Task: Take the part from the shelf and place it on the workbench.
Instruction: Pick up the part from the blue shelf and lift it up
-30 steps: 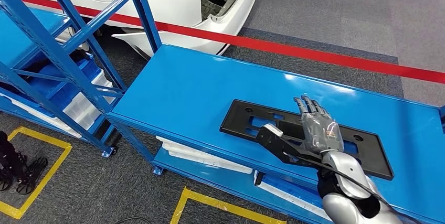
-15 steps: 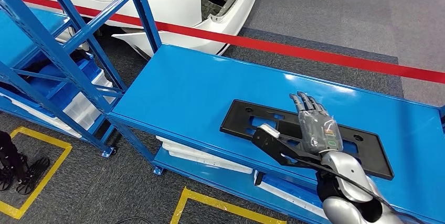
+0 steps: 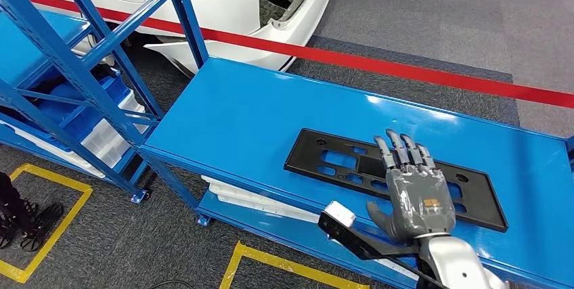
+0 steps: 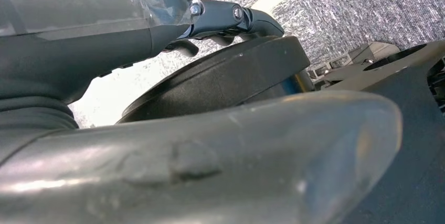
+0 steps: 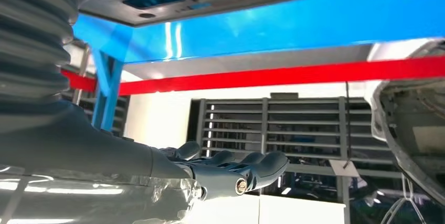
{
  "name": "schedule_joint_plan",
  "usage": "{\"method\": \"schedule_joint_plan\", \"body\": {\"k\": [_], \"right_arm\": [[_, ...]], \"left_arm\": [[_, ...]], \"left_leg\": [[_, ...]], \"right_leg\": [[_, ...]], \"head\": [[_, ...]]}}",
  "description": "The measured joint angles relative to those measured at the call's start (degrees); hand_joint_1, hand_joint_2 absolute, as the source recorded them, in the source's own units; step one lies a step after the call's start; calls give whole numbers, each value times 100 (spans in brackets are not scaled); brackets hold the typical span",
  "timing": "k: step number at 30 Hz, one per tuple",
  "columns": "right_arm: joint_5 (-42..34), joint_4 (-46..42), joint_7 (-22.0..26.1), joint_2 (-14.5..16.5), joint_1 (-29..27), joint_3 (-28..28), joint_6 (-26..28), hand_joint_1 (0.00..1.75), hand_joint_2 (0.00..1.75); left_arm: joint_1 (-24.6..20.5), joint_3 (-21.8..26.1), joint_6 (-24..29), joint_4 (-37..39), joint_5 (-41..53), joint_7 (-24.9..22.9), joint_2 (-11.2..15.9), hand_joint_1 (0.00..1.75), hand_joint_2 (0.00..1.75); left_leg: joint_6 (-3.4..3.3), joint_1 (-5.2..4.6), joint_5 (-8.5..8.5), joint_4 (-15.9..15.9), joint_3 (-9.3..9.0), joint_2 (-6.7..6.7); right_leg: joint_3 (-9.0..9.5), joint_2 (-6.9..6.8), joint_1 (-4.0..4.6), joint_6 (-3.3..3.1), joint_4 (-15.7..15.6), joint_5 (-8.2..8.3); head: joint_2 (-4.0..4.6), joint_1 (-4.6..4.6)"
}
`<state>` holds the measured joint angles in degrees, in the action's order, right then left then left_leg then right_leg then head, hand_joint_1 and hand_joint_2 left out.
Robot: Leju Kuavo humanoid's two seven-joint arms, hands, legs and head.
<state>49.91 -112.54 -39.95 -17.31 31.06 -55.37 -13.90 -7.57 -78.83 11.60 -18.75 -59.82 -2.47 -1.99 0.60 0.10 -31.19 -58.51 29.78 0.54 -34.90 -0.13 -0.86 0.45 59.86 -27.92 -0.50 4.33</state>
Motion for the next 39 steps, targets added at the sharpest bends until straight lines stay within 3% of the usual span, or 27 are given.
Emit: {"method": "schedule_joint_plan", "body": {"k": [8, 14, 24, 29, 39], "right_arm": [[657, -578, -9, -110, -916, 761, -775, 0, 175], [1014, -986, -19, -177, -1613, 1476, -939, 0, 175], [1894, -1531, -19, -227, -2256, 2332, -1474, 0, 175], [1946, -1638, -19, -245, -2342, 2649, -1592, 0, 175], [1228, -1365, -18, -249, -2082, 2795, -1534, 0, 175]], "left_arm": [[1, -1, 46, -1, -24, 0, -10, 0, 0], [0, -1, 80, -1, -8, -35, -39, 0, 0], [-3, 1, 137, -1, -98, -208, -77, 0, 0], [-4, 2, 152, -3, -213, -348, -84, 0, 0], [-10, 2, 192, -30, -276, -455, -85, 0, 0]], "left_leg": [[-7, 0, -5, 0, -11, 0], [-13, -1, -8, 0, -13, -1], [-14, -1, -10, 0, -15, -3], [-14, -1, -10, 1, -15, -7], [-14, 0, -10, 2, -16, -6]], "right_leg": [[15, -1, 0, 4, -8, -2], [20, 0, 0, 7, -12, -4], [24, 0, -1, 8, -15, -4], [26, 4, -1, 9, -15, -3], [32, 2, 0, 10, -15, -3]], "head": [[1, -1], [1, -1], [0, -1], [1, -1], [2, -2]]}}
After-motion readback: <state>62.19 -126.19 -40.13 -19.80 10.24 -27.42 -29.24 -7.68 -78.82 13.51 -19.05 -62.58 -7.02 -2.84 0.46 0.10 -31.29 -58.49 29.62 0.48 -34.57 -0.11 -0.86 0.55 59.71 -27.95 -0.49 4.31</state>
